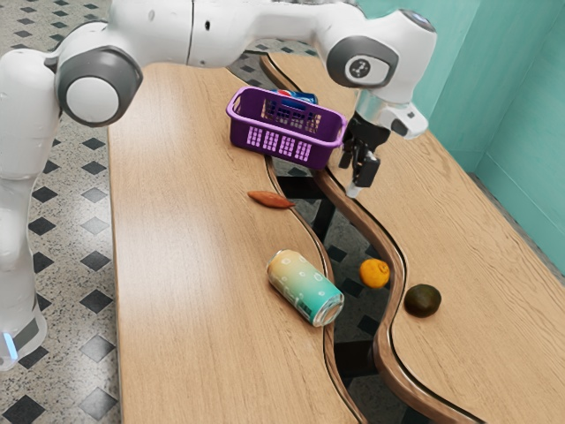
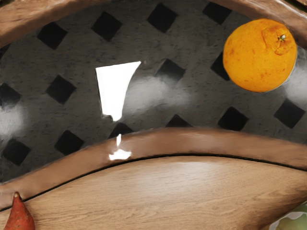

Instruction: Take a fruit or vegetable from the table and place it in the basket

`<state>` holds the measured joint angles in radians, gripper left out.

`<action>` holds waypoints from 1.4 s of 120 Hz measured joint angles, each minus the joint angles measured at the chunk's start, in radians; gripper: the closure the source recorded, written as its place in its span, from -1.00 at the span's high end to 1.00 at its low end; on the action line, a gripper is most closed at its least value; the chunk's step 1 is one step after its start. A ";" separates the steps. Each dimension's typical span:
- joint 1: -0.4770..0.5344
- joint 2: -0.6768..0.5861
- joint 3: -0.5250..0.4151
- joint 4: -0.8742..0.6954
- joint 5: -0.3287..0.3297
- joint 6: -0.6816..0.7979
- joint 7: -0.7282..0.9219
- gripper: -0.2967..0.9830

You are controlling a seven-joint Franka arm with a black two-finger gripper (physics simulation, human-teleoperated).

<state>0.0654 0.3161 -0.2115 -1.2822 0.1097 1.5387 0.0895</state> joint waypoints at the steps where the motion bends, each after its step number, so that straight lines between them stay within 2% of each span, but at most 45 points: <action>1: 0.013 0.007 -0.022 0.001 0.008 0.003 0.004 0.54; 6: 0.063 0.031 -0.098 0.001 0.042 0.018 0.023 0.53; 22: 0.167 0.082 -0.233 0.006 0.105 0.049 0.075 0.54; 47: 0.232 0.174 -0.399 0.013 0.204 0.094 0.136 0.54; 68: 0.240 0.216 -0.434 0.020 0.237 0.159 0.174 0.54; 82: 0.240 0.278 -0.491 0.076 0.276 0.188 0.194 0.54; 98: 0.241 0.314 -0.501 0.084 0.296 0.206 0.213 0.54; 168: 0.243 0.432 -0.504 0.073 0.289 0.272 0.256 0.54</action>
<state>0.3082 0.7486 -0.7153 -1.2090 0.3983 1.8104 0.3451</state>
